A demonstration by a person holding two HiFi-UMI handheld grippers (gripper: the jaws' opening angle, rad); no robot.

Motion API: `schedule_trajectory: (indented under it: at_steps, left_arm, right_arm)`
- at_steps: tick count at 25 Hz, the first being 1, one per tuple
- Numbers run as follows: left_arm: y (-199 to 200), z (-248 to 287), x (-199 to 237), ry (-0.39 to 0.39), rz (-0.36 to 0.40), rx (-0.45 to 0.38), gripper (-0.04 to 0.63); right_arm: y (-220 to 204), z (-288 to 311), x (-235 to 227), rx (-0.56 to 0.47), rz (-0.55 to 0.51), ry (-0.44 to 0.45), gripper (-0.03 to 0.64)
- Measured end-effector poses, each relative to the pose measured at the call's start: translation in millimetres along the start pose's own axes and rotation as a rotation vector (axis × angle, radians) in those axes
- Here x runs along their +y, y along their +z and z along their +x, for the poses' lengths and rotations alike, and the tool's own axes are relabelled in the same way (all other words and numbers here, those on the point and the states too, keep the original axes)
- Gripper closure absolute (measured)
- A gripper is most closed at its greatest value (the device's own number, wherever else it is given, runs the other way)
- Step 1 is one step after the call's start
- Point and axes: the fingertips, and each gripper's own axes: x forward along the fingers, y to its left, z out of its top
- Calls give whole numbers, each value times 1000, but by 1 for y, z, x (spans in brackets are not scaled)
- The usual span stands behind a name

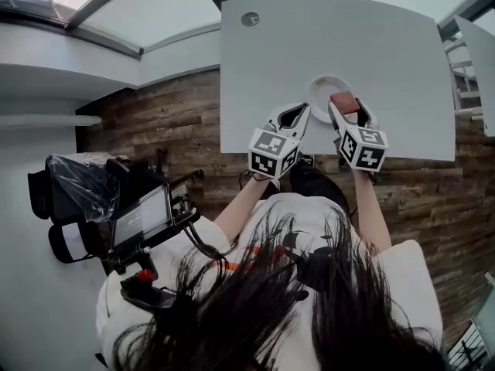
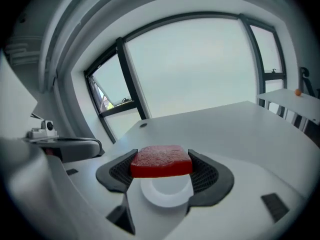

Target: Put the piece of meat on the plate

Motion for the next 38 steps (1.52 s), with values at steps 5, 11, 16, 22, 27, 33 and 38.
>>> schedule_trajectory:
  at_steps: [5,11,16,22,27,33,38]
  left_arm:
    - [-9,3,3,20,4,19,589]
    - [-18,6,-1,12,-2,46,589]
    - [-19,5,-1,19,-5,54,589]
    - [-17,4,5,31,-20,46,589]
    - [-12,4,8,32,-20,31,589]
    - [-8,5,10,30,-17,23,589]
    - [-8,4,14,37,-24,22,589]
  right_arm:
    - [-18,35,-2,104,-146,32,313]
    - [-40,64,-2,201,-264,53,313]
    - [-48,71,-6,237,-316,54,313]
    - [-53,68,-2,266,-427,64,313]
    - [-63,67,-3,304,-516,49,313]
    - [-65,67,-7,309,-474,60,313]
    - [-65,68,-9,306,-467,59,313]
